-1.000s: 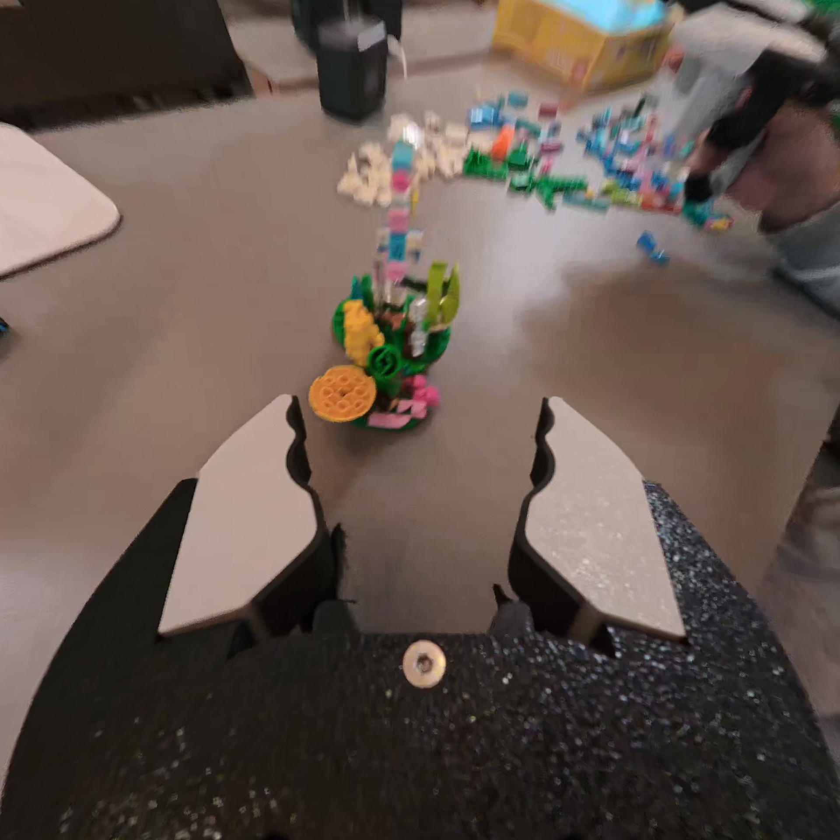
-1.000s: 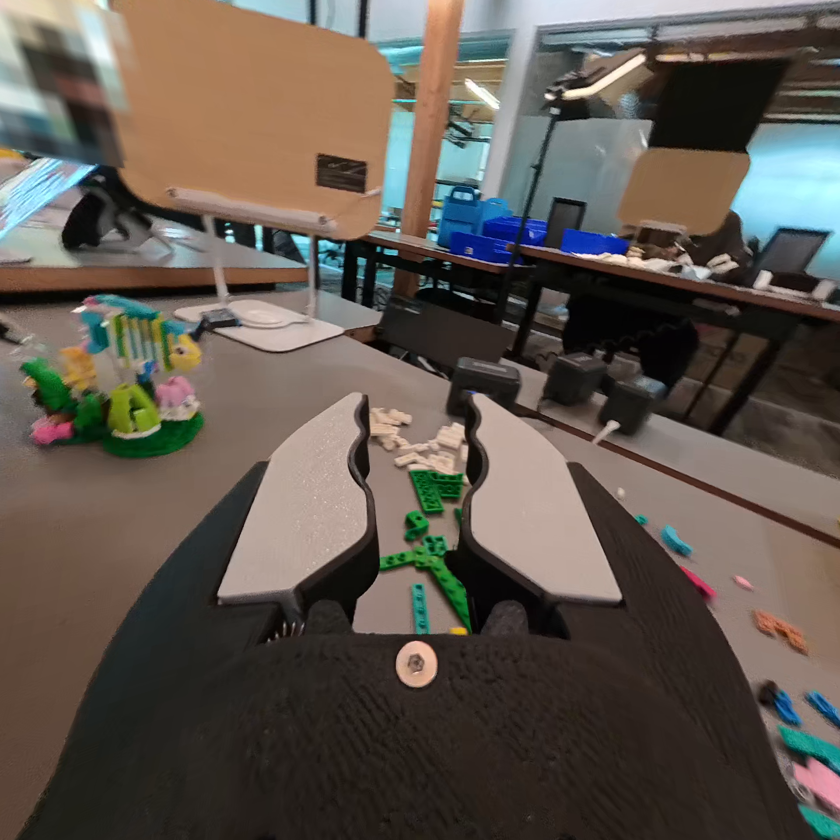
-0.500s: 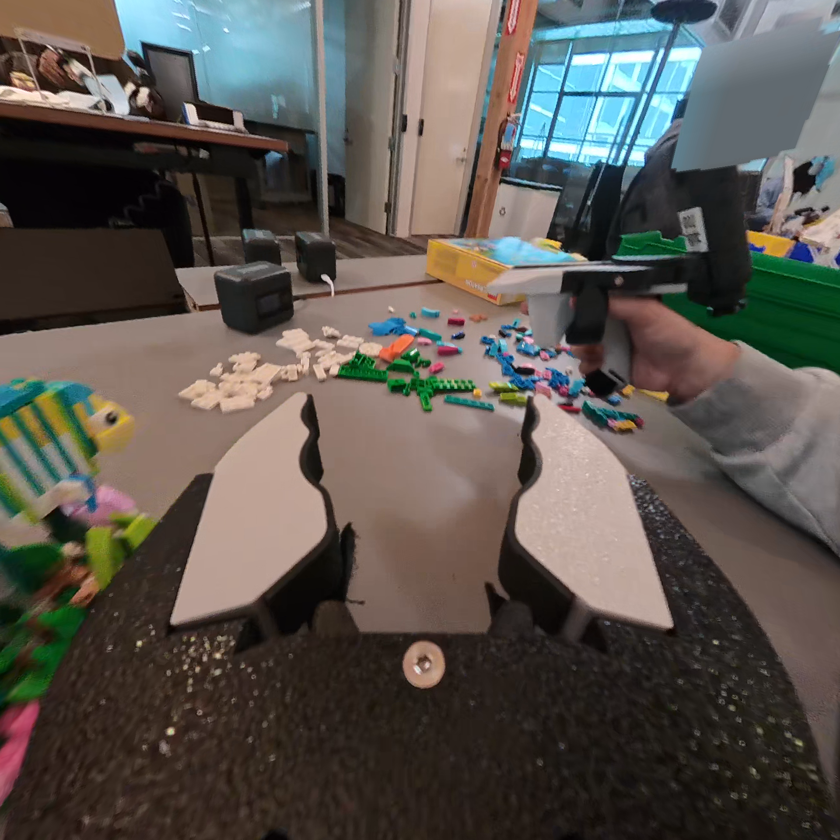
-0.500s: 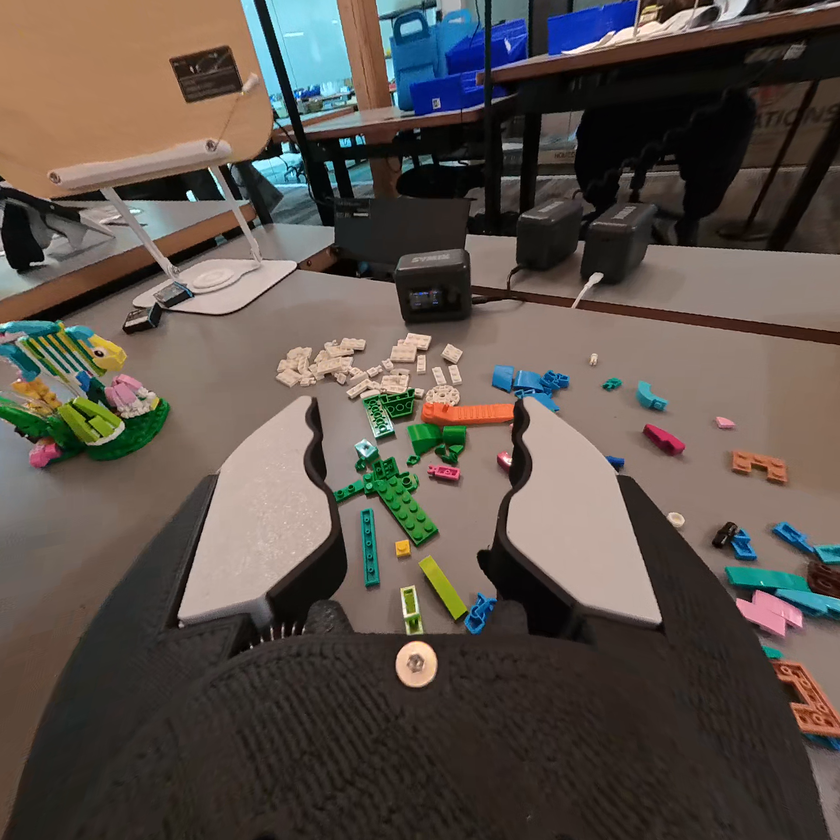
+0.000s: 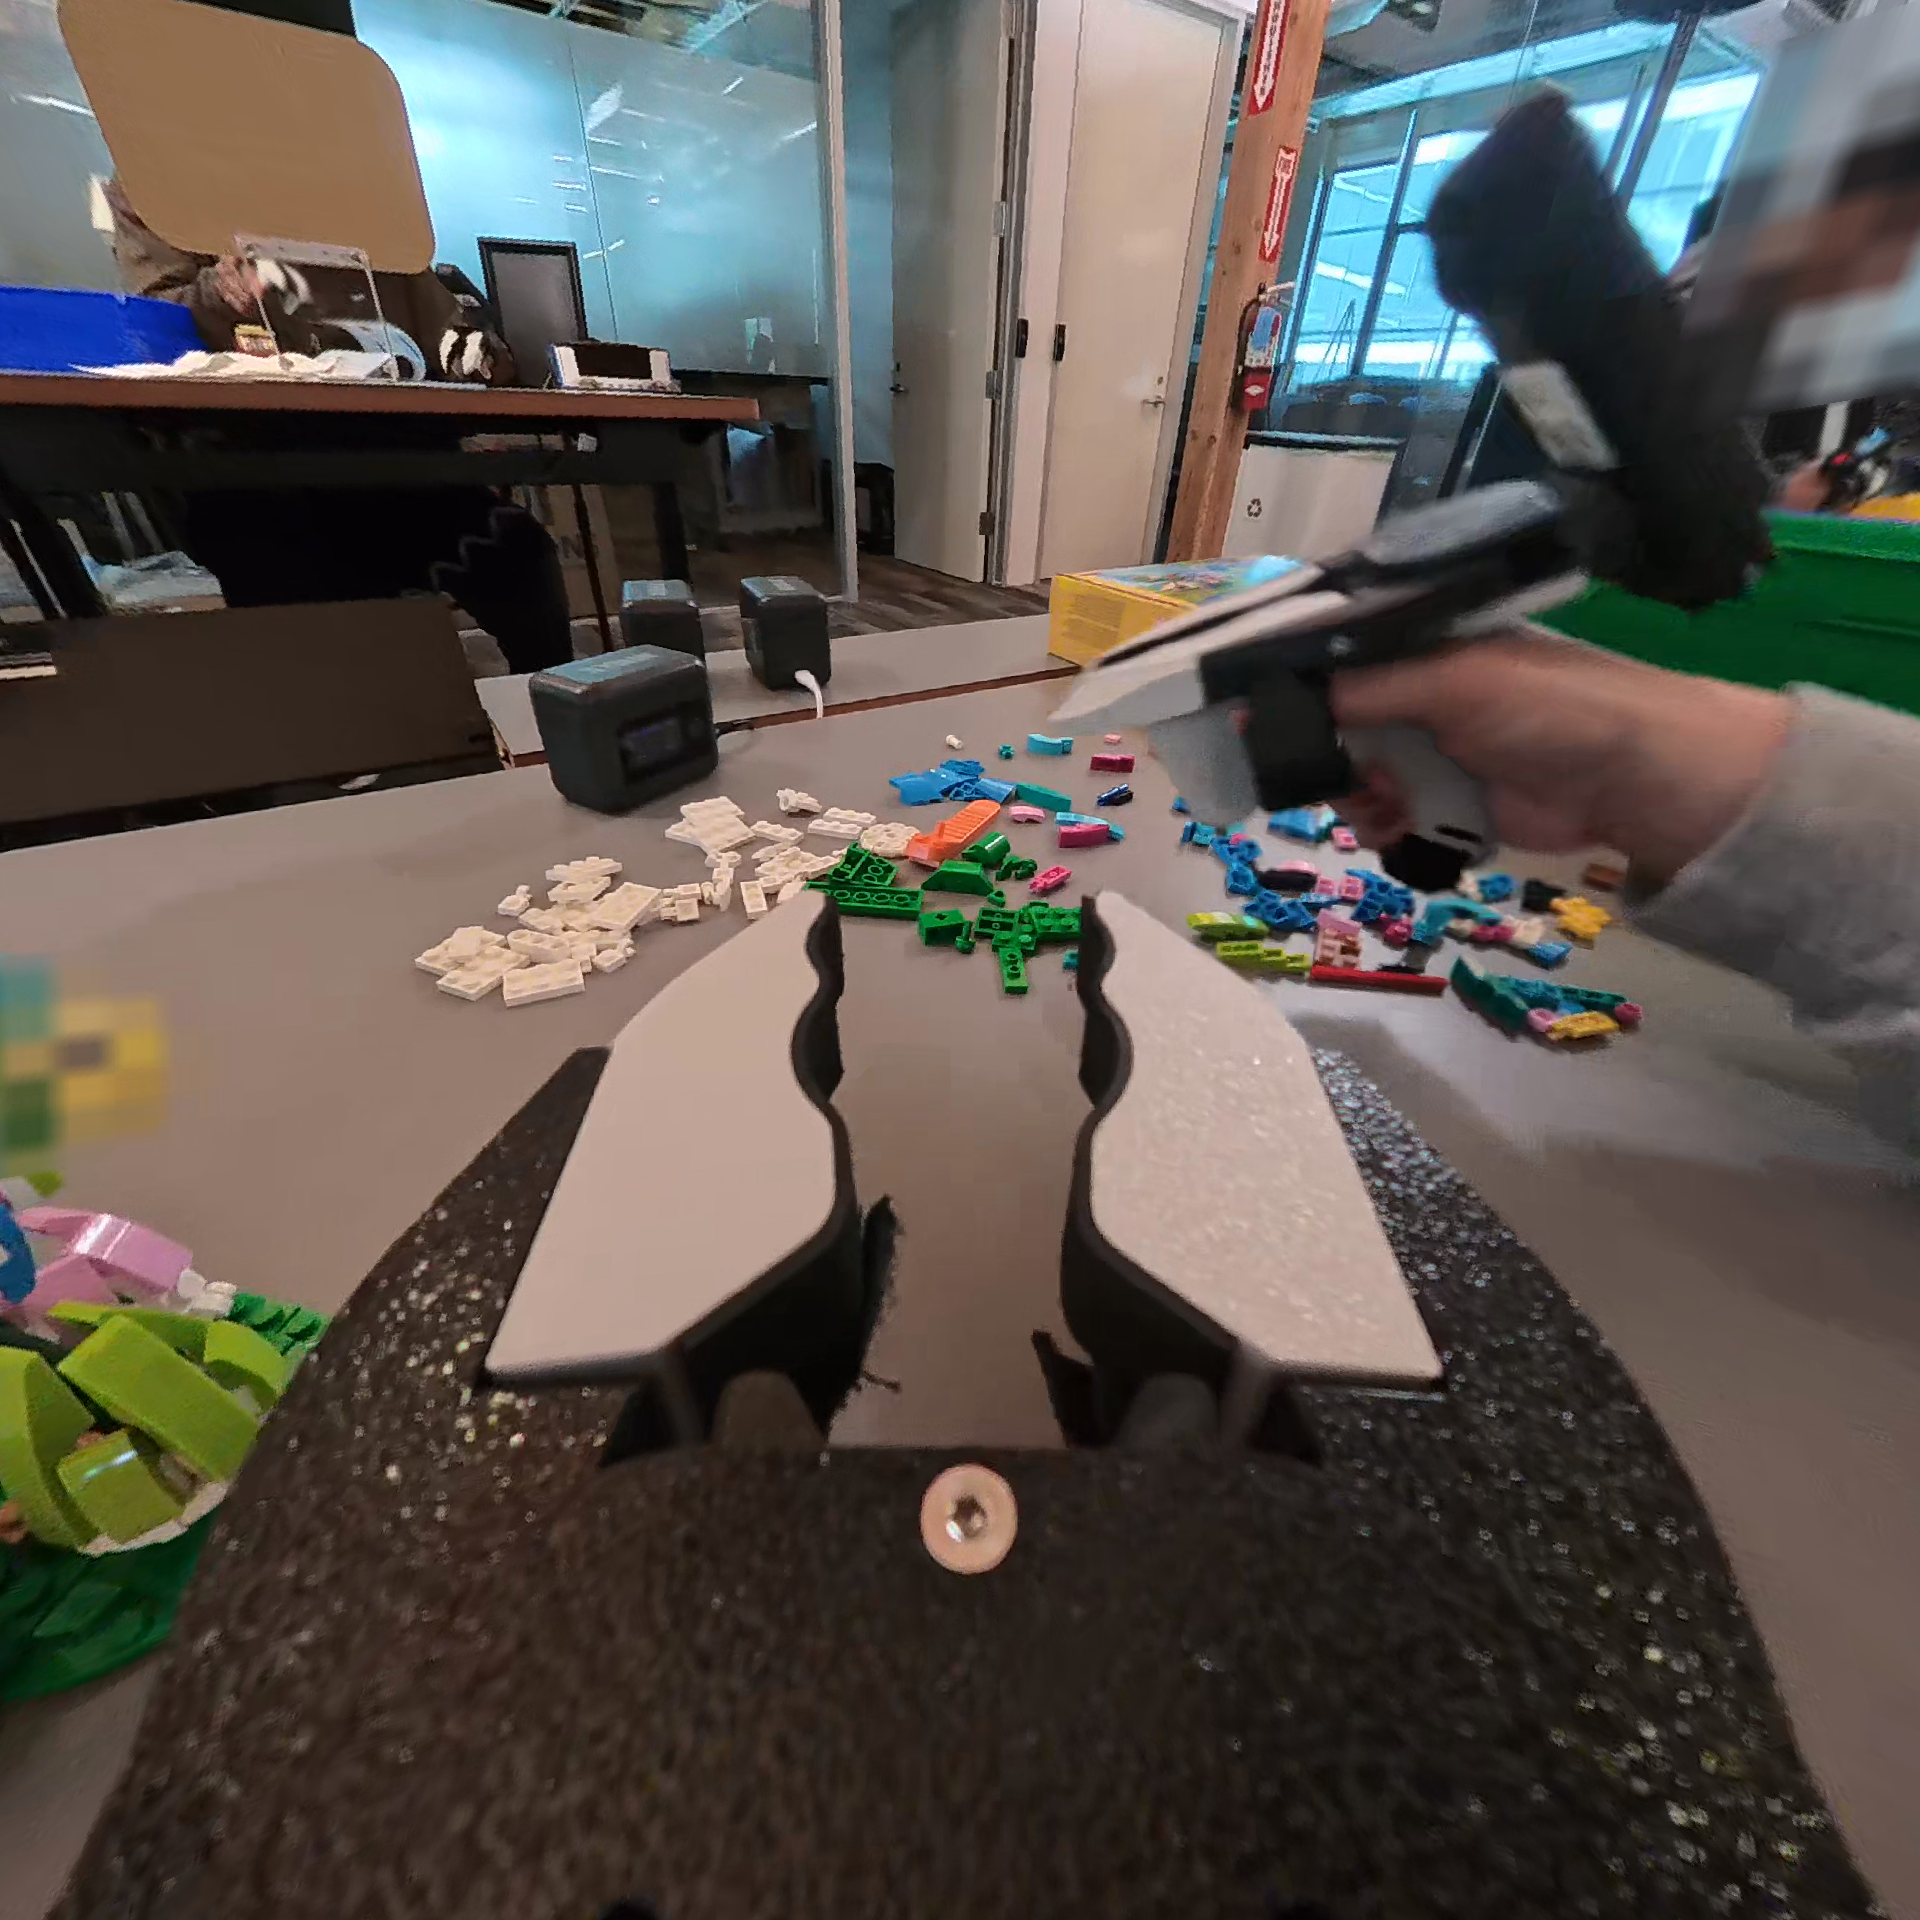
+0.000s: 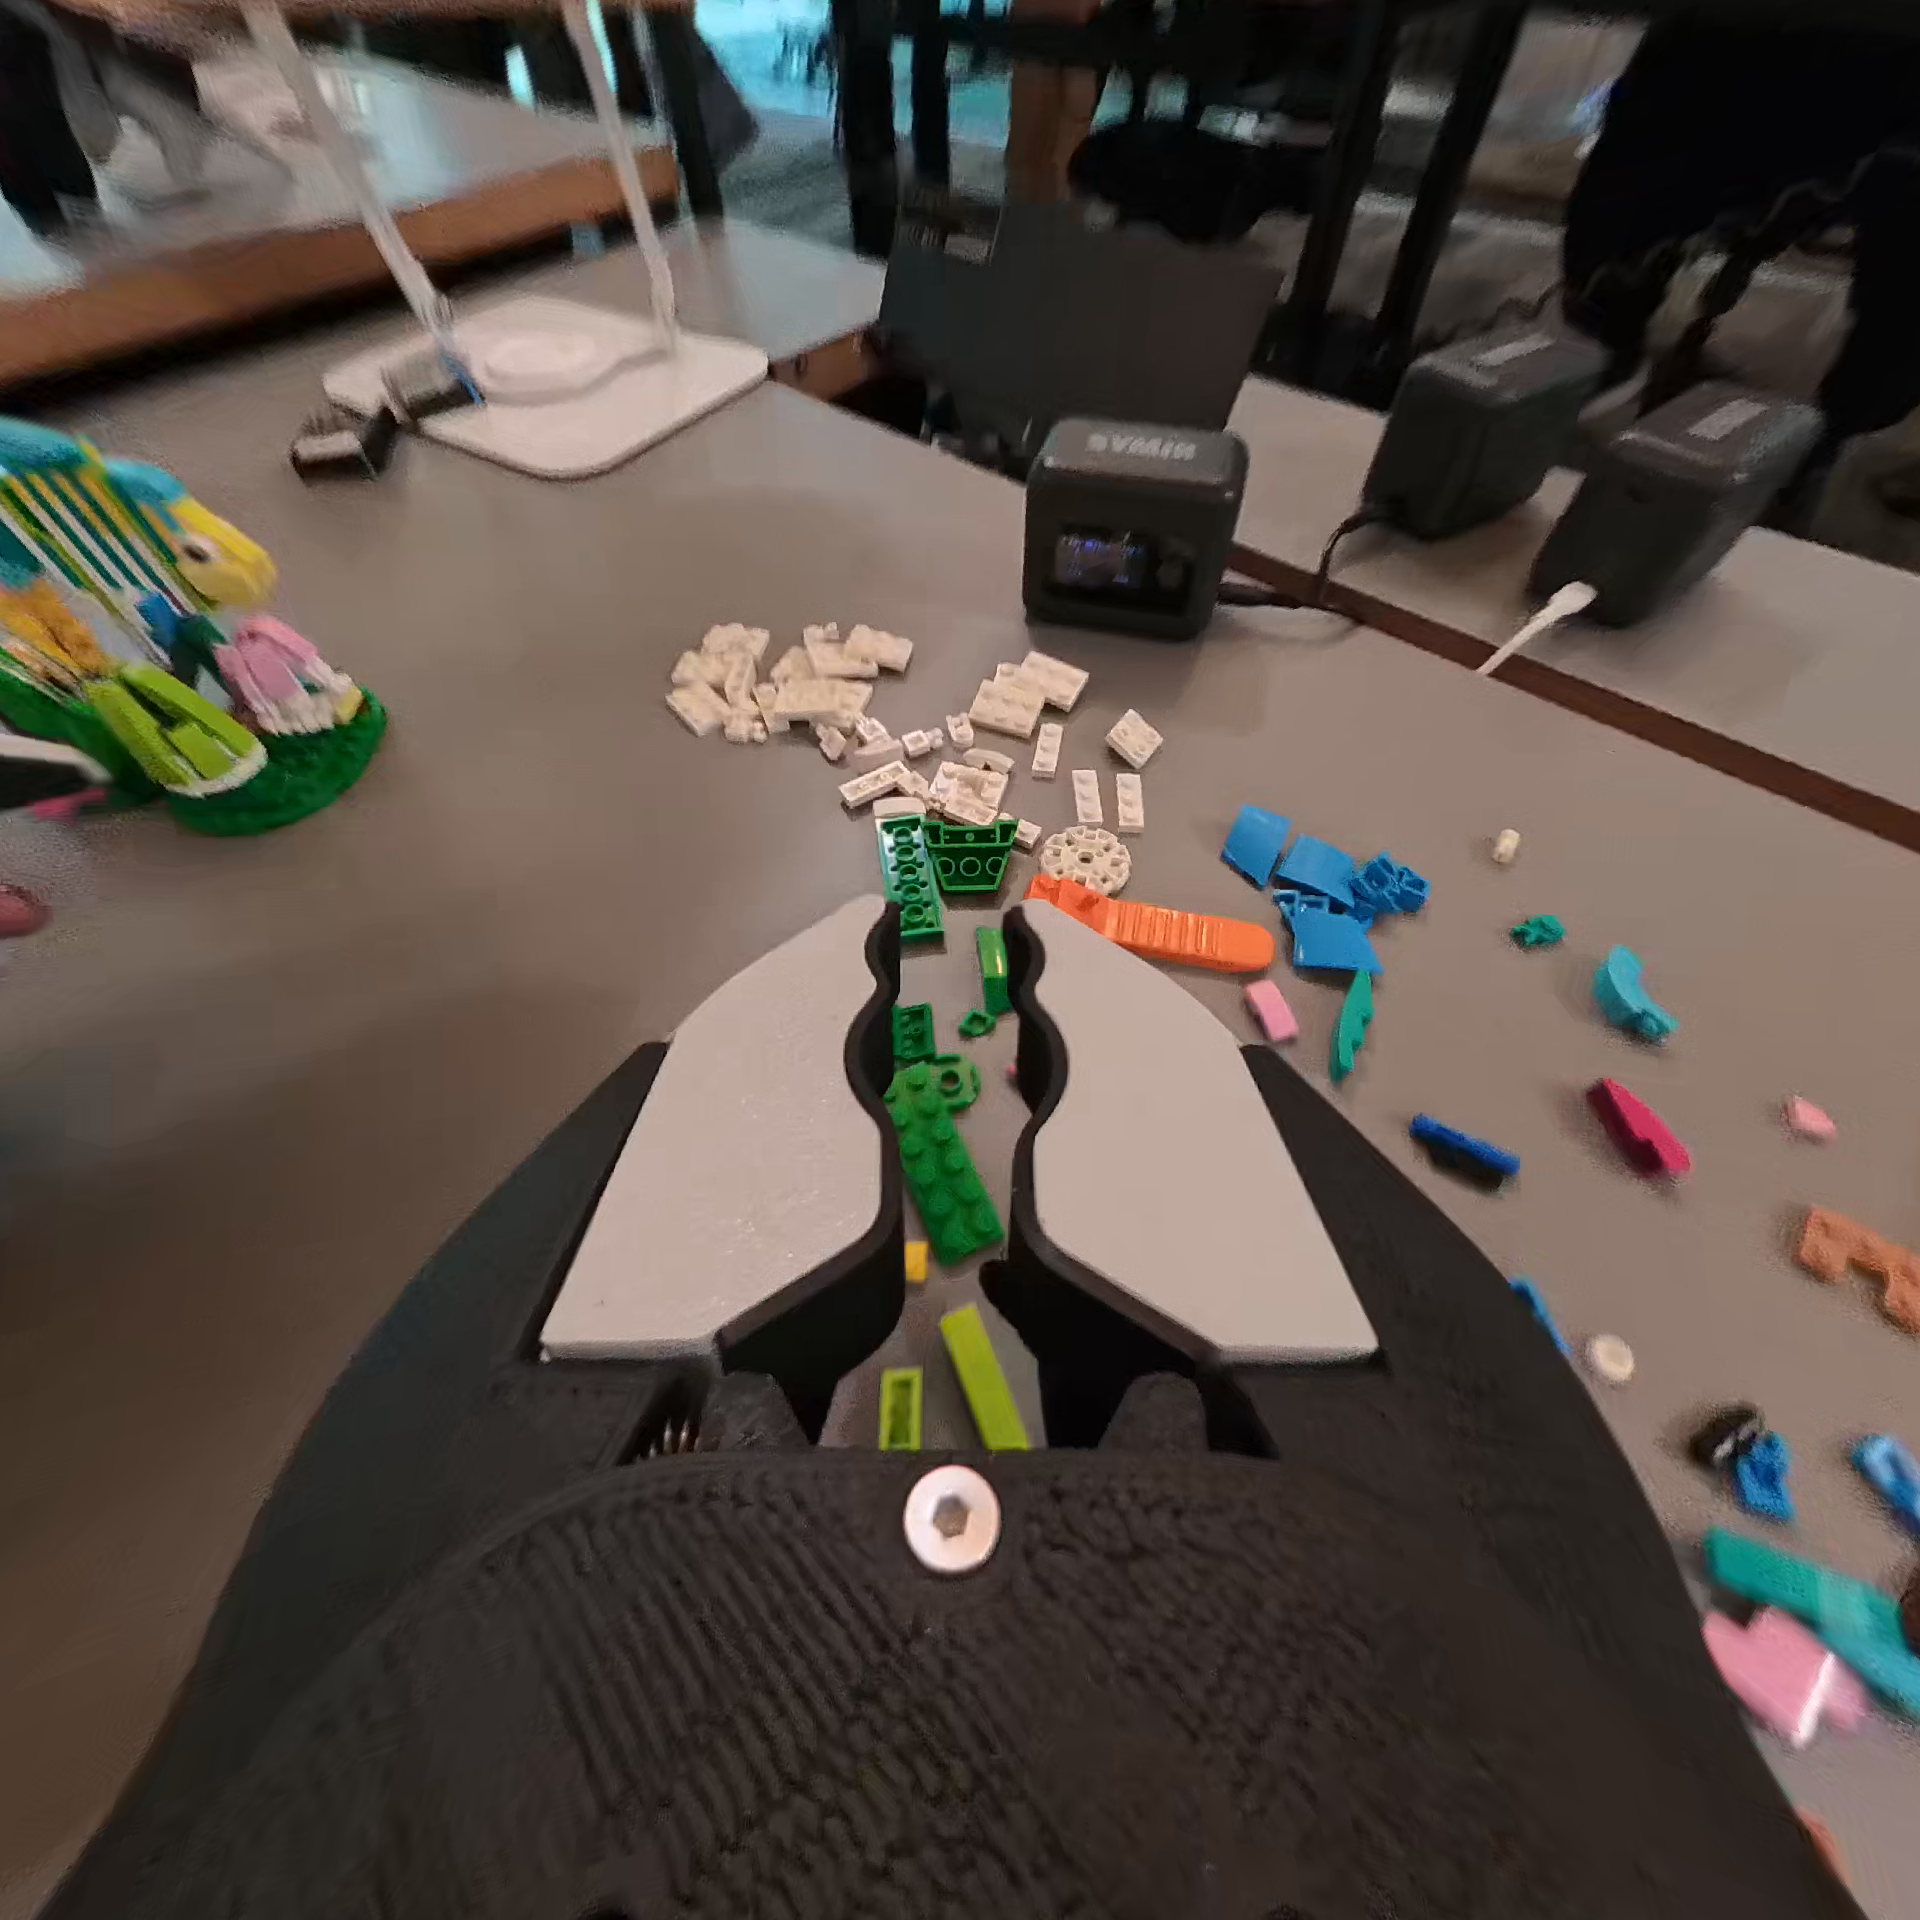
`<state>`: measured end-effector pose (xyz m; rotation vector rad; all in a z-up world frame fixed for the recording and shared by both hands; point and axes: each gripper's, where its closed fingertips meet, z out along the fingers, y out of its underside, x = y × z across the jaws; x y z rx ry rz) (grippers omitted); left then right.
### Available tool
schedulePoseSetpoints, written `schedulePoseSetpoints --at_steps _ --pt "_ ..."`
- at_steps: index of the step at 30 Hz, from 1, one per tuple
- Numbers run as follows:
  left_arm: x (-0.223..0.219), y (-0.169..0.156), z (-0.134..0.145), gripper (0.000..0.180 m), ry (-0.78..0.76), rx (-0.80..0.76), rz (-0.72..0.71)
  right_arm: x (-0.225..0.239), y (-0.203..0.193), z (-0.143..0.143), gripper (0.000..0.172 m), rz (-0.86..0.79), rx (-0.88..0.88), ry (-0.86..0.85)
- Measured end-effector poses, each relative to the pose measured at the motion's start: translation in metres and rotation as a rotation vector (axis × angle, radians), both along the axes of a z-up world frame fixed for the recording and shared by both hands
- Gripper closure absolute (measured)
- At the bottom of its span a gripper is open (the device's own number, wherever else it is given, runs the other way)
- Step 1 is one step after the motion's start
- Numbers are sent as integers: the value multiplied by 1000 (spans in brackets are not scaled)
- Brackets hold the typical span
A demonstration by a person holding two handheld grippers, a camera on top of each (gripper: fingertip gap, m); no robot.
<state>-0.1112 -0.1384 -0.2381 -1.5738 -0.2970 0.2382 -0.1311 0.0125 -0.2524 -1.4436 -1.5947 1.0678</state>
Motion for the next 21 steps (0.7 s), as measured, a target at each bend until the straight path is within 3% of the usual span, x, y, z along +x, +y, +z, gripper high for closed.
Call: schedulePoseSetpoints --at_steps 4,8,11,21 --pt "6 0 -1 141 53 -31 -5 -48 -2 -10 153 112 117 -179" --pt "7 -1 0 141 49 -22 -8 -83 2 -34 166 166 210 -350" --pt "5 -2 1 141 39 -16 -6 -90 1 -54 172 194 212 -483" --pt "-5 -6 -1 141 -80 22 3 -79 -4 -80 172 219 255 -600"
